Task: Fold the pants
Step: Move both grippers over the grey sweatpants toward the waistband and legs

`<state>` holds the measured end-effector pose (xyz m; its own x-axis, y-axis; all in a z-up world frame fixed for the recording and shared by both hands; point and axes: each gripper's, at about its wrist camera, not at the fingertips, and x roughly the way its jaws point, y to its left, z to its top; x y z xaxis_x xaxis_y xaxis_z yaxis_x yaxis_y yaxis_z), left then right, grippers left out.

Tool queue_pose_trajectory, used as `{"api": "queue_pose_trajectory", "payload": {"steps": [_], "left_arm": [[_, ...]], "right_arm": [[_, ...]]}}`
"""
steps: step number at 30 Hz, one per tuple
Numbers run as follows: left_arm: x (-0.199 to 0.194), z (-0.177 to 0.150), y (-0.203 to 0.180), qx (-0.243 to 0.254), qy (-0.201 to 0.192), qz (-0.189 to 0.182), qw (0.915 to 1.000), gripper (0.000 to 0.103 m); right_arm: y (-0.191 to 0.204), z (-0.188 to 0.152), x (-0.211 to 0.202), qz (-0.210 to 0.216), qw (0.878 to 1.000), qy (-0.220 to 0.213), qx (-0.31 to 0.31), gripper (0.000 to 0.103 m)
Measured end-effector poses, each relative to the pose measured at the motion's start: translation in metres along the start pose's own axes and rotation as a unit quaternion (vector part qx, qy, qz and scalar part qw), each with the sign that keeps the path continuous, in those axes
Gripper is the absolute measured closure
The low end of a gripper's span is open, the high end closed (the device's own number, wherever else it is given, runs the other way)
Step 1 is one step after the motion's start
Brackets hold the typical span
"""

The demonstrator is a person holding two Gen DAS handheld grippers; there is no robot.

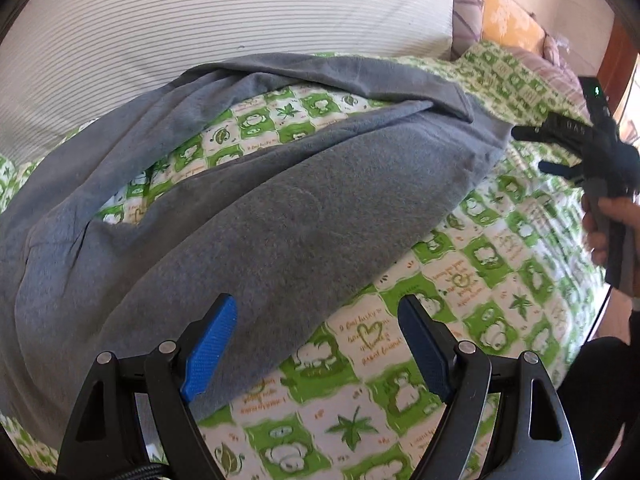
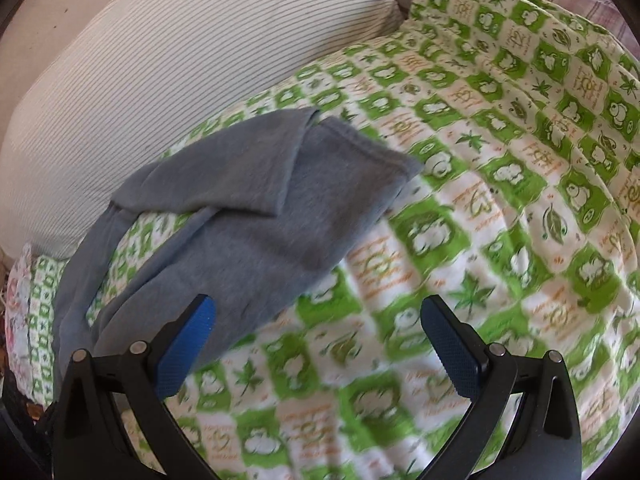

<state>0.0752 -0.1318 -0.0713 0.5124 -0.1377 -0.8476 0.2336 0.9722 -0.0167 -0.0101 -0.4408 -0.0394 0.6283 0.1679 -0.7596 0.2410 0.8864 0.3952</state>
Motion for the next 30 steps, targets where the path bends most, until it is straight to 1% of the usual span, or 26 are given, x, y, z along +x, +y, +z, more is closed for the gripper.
{"api": "queue_pose_trajectory", "payload": {"steps": [4, 8, 11, 14, 16, 18, 19, 20, 21, 22, 23, 24, 27, 30], "left_arm": [[0.009, 0.003, -0.004, 0.009, 0.007, 0.001, 0.9999, 0.020], [0.018, 0.006, -0.005, 0.014, 0.013, 0.003, 0.9998, 0.020], [0.028, 0.008, -0.007, 0.023, 0.019, 0.014, 0.9995, 0.020], [0.041, 0.010, -0.008, 0.026, 0.032, 0.021, 0.9990, 0.020], [0.049, 0.010, -0.008, 0.027, 0.038, 0.024, 0.9986, 0.018], [0.053, 0.013, -0.007, 0.026, 0.039, 0.022, 0.9987, 0.019], [0.054, 0.015, -0.006, 0.025, 0.041, 0.019, 0.9987, 0.021], [0.054, 0.017, -0.005, 0.024, 0.043, 0.015, 0.9987, 0.025], [0.051, 0.018, -0.005, 0.024, 0.043, 0.009, 0.9987, 0.039], [0.048, 0.020, -0.006, 0.027, 0.043, 0.007, 0.9987, 0.058], [0.045, 0.020, -0.008, 0.031, 0.044, 0.004, 0.9985, 0.069], [0.041, 0.022, -0.011, 0.036, 0.047, -0.005, 0.9982, 0.086], [0.028, 0.023, -0.018, 0.046, 0.048, -0.020, 0.9976, 0.092], [0.006, 0.019, -0.029, 0.053, 0.042, -0.058, 0.9961, 0.092]], "right_arm": [[-0.009, 0.008, 0.010, -0.003, 1.000, 0.002, 0.011, 0.002], [-0.016, 0.013, 0.017, -0.008, 1.000, -0.001, 0.019, 0.009], [-0.017, 0.020, 0.026, -0.018, 1.000, -0.003, 0.020, 0.016], [-0.015, 0.028, 0.031, -0.026, 0.999, -0.011, 0.020, 0.018], [-0.013, 0.032, 0.032, -0.032, 0.999, -0.018, 0.014, 0.031], [-0.013, 0.036, 0.034, -0.035, 0.999, -0.019, 0.009, 0.067], [-0.014, 0.037, 0.036, -0.030, 0.999, -0.018, 0.014, 0.077], [-0.018, 0.037, 0.036, -0.016, 0.999, -0.015, 0.026, 0.097], [-0.020, 0.037, 0.036, -0.005, 0.999, -0.016, 0.035, 0.098], [-0.024, 0.035, 0.031, 0.003, 0.999, -0.021, 0.045, 0.098], [-0.028, 0.034, 0.026, 0.010, 0.998, -0.027, 0.050, 0.099], [-0.031, 0.032, 0.019, 0.018, 0.998, -0.034, 0.055, 0.099], [-0.039, 0.025, -0.004, 0.033, 0.997, -0.046, 0.060, 0.099], [-0.049, 0.014, -0.033, 0.029, 0.996, -0.060, 0.061, 0.099]]}}
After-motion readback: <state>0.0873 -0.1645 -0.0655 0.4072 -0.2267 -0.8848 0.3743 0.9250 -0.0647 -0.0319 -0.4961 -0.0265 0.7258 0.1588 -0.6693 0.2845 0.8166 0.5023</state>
